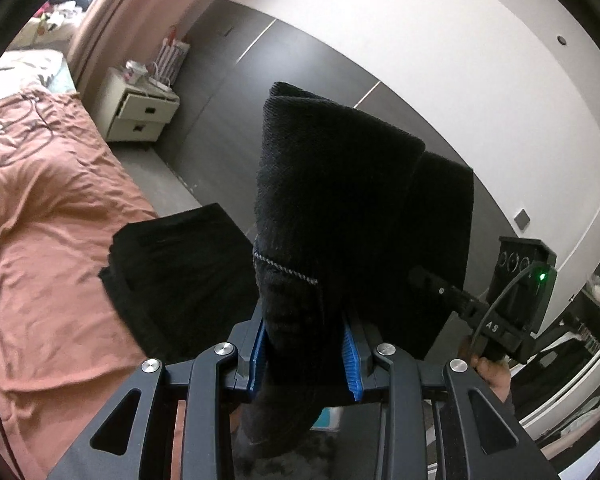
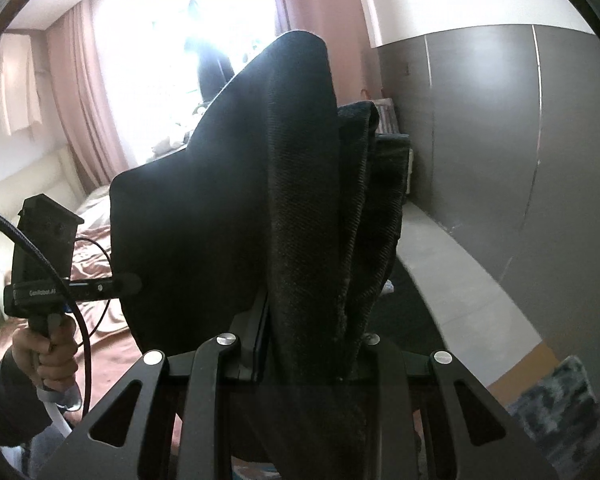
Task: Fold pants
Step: 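Lift the folded pants with both grippers and carry them toward the clothes stack, then lower the pants onto the black clothes stack and open both grippers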
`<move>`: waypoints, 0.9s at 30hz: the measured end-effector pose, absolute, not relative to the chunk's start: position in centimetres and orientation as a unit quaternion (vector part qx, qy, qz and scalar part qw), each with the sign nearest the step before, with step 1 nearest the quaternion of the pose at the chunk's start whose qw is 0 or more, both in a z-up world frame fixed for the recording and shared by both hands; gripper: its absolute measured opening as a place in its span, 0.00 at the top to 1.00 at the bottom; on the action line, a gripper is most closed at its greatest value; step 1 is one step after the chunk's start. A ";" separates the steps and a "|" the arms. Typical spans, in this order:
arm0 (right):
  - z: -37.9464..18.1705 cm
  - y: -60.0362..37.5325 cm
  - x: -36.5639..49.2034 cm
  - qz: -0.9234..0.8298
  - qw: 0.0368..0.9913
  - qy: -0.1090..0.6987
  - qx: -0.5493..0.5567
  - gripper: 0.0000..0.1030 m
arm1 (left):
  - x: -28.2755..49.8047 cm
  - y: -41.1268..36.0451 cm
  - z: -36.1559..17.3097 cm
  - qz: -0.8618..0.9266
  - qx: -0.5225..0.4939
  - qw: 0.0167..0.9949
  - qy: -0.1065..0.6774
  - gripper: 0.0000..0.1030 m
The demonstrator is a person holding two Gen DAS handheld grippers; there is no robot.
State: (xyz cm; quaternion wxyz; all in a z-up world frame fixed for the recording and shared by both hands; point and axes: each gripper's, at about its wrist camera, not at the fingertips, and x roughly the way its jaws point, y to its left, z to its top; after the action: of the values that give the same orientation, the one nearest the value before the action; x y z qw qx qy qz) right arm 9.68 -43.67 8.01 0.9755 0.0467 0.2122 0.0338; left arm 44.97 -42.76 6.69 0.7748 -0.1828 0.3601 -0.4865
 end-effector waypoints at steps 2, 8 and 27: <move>8.0 -43.0 9.8 0.029 0.975 0.216 0.040 0.78 | 45.9 -43.5 6.0 -0.489 -0.189 0.770 0.364 0.67; 7.5 -39.8 11.0 0.014 0.972 0.232 0.039 0.78 | 48.6 -45.2 3.9 -0.488 -0.196 0.765 0.372 0.67; 3.9 -25.4 16.8 -0.018 0.955 0.292 0.038 0.74 | 58.9 -47.1 -2.4 -0.455 -0.224 0.760 0.405 0.67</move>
State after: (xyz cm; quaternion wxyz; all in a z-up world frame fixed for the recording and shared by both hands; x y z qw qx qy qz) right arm 16.75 -25.39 3.86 0.9554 0.0383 0.2922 -0.0181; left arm 58.89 -47.13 -2.44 0.7604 -0.2239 0.4055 -0.4553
